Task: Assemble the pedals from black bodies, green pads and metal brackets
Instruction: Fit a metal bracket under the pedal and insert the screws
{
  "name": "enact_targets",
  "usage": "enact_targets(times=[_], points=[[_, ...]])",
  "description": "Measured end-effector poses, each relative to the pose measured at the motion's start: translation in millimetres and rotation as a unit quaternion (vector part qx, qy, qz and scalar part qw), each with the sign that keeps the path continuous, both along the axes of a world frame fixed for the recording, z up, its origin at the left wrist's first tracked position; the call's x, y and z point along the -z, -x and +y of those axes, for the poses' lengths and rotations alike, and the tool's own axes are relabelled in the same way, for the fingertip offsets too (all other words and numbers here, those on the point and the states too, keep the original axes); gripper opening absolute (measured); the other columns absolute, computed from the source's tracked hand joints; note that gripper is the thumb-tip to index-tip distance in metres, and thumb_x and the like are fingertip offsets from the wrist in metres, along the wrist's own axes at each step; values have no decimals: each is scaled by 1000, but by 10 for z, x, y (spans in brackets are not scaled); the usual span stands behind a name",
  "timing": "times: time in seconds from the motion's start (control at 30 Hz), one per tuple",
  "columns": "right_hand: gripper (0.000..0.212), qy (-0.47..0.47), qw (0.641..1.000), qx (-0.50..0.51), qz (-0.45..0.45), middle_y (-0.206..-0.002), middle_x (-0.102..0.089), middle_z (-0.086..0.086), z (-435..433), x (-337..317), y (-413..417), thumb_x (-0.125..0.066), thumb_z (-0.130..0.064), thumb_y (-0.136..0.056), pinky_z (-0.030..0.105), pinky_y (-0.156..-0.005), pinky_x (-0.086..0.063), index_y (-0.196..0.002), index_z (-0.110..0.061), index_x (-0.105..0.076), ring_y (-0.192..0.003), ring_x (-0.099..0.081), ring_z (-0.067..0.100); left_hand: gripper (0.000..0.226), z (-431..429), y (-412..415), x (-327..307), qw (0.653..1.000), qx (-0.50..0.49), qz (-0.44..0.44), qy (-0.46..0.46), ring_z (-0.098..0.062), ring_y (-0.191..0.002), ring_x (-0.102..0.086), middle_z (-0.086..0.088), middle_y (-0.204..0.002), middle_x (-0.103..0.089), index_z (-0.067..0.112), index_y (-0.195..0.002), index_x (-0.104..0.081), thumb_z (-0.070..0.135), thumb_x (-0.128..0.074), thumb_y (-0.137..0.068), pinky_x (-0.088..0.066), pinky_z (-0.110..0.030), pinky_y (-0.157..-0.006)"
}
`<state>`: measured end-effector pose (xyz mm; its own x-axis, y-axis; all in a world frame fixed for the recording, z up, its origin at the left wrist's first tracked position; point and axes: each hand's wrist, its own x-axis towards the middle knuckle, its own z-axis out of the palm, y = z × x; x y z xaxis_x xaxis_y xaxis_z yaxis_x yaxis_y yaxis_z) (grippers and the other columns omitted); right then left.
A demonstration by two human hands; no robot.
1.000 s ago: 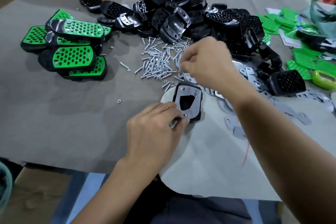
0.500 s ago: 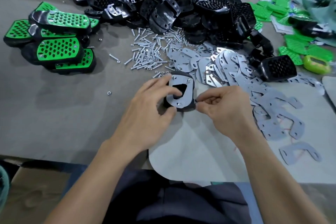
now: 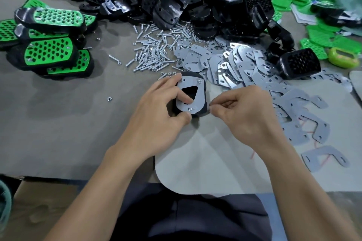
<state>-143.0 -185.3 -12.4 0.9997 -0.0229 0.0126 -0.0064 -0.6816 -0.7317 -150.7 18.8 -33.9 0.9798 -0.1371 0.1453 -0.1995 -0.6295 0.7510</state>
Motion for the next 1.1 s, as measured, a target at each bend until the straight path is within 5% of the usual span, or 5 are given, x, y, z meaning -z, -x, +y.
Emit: enact_targets(times=[0.13,0.5,0.7,0.83,1.1], points=[[26,-51,998,26,-11,-64,-72,-7,95,-10,36,-78,-20,-80,38,-69,-59,-81,-46,-74,-64,-69,21,28,-34,15,-7,1000,2,9,1,1,-150,-28,18,-162,-35,36,-97,-66,24,-79,-76,-29,-36,-117],[32,-72,997,-10,32,-62,-72,-7,77,-38,-38,-76,-12,-84,45,-74,-61,-78,-43,-75,-65,-72,21,33,-57,-45,36,998,-15,20,56,4,-142,-37,18,-158,-43,36,-84,-67,14,-85,-68,-32,-25,-112],[25,-63,997,-21,33,-64,-73,-12,39,-80,-51,-77,-8,-84,23,-66,-58,-75,-32,-78,-63,-71,7,39,0,-91,51,998,-9,27,59,7,-134,-44,30,-145,-47,46,-80,-70,17,-92,-64,-24,0,-100],[19,-44,996,-24,-69,-65,-71,-8,104,-164,49,-77,-13,-80,32,-62,-55,-82,-32,-79,-59,-67,16,38,13,-109,32,998,9,23,59,1,-137,-45,25,-151,-47,48,-80,-69,21,-90,-65,-32,-19,-108],[13,37,993,-85,-79,-54,-55,-19,325,-97,70,-80,-18,-76,12,-55,-38,-81,-31,-78,-57,-52,2,40,40,-133,46,998,32,7,49,-3,-140,-45,24,-153,-46,56,-79,-62,31,-92,-73,-37,-33,-109]])
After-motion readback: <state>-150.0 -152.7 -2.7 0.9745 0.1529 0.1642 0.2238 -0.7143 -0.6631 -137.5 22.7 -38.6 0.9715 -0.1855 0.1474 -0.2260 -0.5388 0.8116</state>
